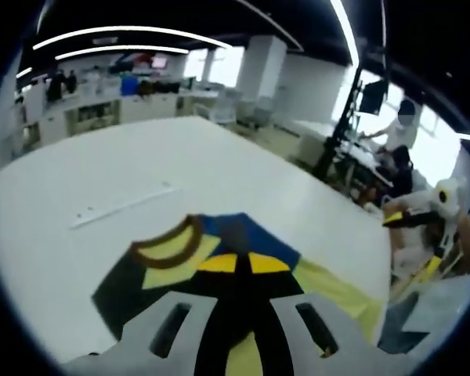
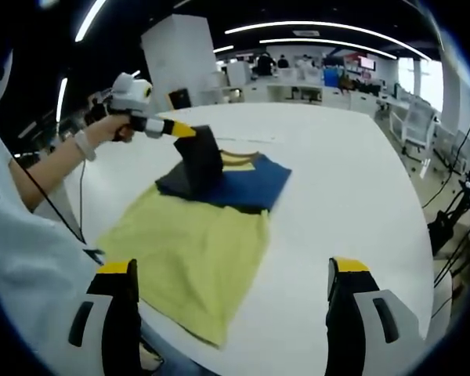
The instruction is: Fold the garment on the visible template until the final outline fits inside the template.
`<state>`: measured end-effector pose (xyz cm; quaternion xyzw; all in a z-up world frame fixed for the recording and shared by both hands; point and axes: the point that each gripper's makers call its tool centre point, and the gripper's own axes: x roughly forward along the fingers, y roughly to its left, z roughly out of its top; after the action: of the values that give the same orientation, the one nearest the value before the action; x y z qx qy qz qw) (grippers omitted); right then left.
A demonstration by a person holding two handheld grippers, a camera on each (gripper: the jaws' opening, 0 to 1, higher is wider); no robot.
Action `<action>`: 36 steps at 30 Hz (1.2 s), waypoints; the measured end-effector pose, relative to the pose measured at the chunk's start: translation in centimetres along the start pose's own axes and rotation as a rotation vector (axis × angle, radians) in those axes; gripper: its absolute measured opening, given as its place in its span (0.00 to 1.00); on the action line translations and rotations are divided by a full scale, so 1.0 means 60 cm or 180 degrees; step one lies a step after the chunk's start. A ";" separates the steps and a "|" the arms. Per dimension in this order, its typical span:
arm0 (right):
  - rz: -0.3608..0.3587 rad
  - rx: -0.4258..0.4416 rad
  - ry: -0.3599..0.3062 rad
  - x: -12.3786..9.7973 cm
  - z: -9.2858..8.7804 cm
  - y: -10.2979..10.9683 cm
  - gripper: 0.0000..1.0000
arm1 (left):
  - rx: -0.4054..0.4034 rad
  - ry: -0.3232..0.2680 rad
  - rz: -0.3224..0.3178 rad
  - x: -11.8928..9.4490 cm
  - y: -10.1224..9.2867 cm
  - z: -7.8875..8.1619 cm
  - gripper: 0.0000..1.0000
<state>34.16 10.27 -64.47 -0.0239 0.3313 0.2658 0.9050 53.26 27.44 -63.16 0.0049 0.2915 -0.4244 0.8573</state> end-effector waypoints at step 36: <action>-0.0039 0.0045 -0.0010 -0.007 -0.010 -0.014 1.00 | -0.0252 0.0100 -0.0029 0.070 -0.022 -0.047 0.00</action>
<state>33.94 9.19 -64.80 -0.0191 0.3316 0.2579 0.9073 52.88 24.27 -67.29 -0.0236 0.3216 -0.4162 0.8502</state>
